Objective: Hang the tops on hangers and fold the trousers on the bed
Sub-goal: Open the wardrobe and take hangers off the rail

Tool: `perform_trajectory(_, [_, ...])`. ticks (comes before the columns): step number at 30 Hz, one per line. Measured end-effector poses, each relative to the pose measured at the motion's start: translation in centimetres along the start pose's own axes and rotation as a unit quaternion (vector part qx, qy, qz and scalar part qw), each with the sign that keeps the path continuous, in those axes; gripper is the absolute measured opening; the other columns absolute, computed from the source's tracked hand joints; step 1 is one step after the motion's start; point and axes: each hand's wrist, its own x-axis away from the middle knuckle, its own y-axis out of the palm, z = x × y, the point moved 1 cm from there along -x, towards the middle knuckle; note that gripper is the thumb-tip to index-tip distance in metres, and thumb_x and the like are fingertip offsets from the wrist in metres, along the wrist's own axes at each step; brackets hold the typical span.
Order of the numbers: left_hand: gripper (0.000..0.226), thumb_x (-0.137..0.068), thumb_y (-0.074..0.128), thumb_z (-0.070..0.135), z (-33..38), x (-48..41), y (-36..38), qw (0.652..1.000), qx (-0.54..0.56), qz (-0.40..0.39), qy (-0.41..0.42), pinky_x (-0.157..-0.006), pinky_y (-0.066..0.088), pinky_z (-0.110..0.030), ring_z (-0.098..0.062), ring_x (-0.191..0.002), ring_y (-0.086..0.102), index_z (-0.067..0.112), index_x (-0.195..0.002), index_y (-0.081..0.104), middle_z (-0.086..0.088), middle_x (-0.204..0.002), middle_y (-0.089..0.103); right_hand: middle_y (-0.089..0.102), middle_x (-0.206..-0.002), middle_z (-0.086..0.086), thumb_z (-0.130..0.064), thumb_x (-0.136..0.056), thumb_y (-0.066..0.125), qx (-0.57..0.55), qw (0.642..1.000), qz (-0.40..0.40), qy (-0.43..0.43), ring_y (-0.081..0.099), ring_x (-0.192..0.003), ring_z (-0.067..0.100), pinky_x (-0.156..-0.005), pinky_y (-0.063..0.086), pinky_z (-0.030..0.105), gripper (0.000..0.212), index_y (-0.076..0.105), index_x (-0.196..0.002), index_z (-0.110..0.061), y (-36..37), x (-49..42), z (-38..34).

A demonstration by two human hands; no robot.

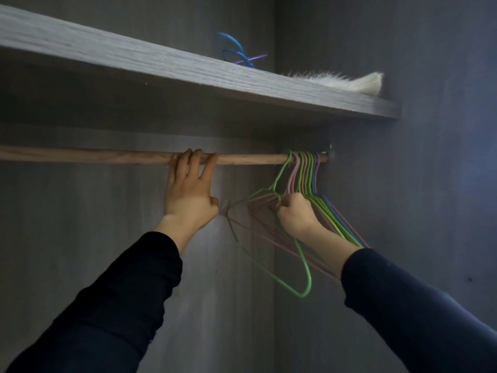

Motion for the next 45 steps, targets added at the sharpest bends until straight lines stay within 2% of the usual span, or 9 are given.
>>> perform_trajectory(3, [0.089,-0.065,0.069,0.019,-0.1,0.0,-0.3,1.0,0.001,-0.01,0.003,-0.116,0.001,-0.044,-0.033,-0.137,0.02,0.016,-0.147,0.033,-0.014,-0.147,0.031,0.057,-0.08,0.009,-0.014,-0.093,0.051,-0.058,0.998,0.011,0.001,0.051,-0.076,0.022,-0.064,0.035,0.025,0.019,0.055,-0.075,-0.012,0.2,0.2,0.1])
perform_trajectory(9, [0.078,-0.072,0.067,0.022,-1.2,-1.2,-1.7,0.999,0.003,-0.031,0.031,-0.113,0.017,-0.044,-0.029,-0.125,0.027,0.02,-0.144,0.037,-0.008,-0.14,0.038,0.051,-0.063,0.003,-0.006,-0.091,0.054,-0.191,0.981,0.021,0.036,0.044,-0.055,0.016,-0.049,0.032,0.024,0.028,0.059,-0.065,-0.014,0.1,-0.7,0.5])
perform_trajectory(15, [0.067,-0.084,0.058,0.025,-2.2,-2.2,-2.6,0.997,0.016,-0.064,0.038,-0.114,0.009,-0.042,-0.028,-0.121,0.034,0.027,-0.146,0.034,-0.001,-0.137,0.04,0.04,-0.052,0.006,0.002,-0.094,0.049,-0.276,0.959,-0.002,0.058,0.032,-0.028,0.01,-0.034,0.021,0.013,0.034,0.051,-0.061,-0.005,-1.2,-1.3,0.0])
perform_trajectory(24, [0.071,-0.084,0.06,0.024,-2.3,-2.5,-2.9,0.994,0.036,-0.098,0.026,-0.115,0.011,-0.039,-0.027,-0.122,0.032,0.029,-0.149,0.031,0.001,-0.139,0.037,0.04,-0.054,0.004,-0.004,-0.099,0.046,-0.29,0.954,-0.021,0.065,0.033,-0.031,0.007,-0.032,0.022,0.015,0.024,0.06,-0.08,-0.004,-1.0,-0.6,1.1])
perform_trajectory(28, [0.07,-0.085,0.06,0.025,-2.2,-2.4,-2.6,0.996,0.034,-0.083,0.022,-0.115,0.01,-0.038,-0.027,-0.123,0.03,0.029,-0.149,0.031,0.0,-0.14,0.036,0.039,-0.051,-0.001,-0.005,-0.099,0.047,-0.303,0.953,-0.024,-0.006,0.032,-0.036,0.007,-0.035,0.023,0.018,0.026,0.061,-0.078,-0.009,-1.4,-0.5,1.0])
perform_trajectory(34, [0.067,-0.086,0.059,0.028,-1.8,-2.2,-2.2,0.997,0.028,-0.075,0.016,-0.117,0.007,-0.042,-0.028,-0.126,0.029,0.029,-0.147,0.031,-0.003,-0.139,0.035,0.05,-0.043,-0.017,-0.026,-0.092,0.064,-0.143,0.983,0.022,-0.117,0.041,-0.04,-0.002,-0.044,0.029,0.013,0.016,0.064,-0.078,-0.017,-3.0,0.7,0.5])
perform_trajectory(36, [0.068,-0.086,0.059,0.027,-1.6,-2.1,-2.1,0.996,0.022,-0.084,0.008,-0.118,0.003,-0.044,-0.029,-0.129,0.027,0.027,-0.147,0.03,-0.004,-0.14,0.034,0.054,-0.051,-0.011,-0.03,-0.089,0.066,-0.072,0.986,0.032,-0.148,0.045,-0.047,0.0,-0.048,0.036,0.023,0.022,0.06,-0.073,-0.018,-3.5,1.9,0.7])
perform_trajectory(41, [0.071,-0.081,0.063,0.017,0.7,-1.0,-2.0,0.995,0.063,-0.055,-0.051,-0.118,0.001,-0.049,-0.035,-0.142,0.016,0.016,-0.146,0.035,-0.013,-0.148,0.032,0.049,-0.066,-0.001,-0.028,-0.092,0.058,0.079,0.981,0.046,-0.17,0.044,-0.066,0.024,-0.061,0.038,0.04,0.025,0.042,-0.074,-0.02,-5.2,5.1,1.1])
perform_trajectory(45, [0.067,-0.079,0.062,0.014,5.9,1.5,-2.3,0.977,0.178,-0.013,-0.117,-0.114,0.018,-0.052,-0.036,-0.139,0.025,0.007,-0.142,0.04,-0.017,-0.146,0.036,0.064,-0.088,0.014,-0.026,-0.096,0.048,0.183,0.966,0.028,-0.18,0.057,-0.079,0.039,-0.058,0.031,0.036,0.011,0.049,-0.102,-0.017,-7.5,8.9,2.5])
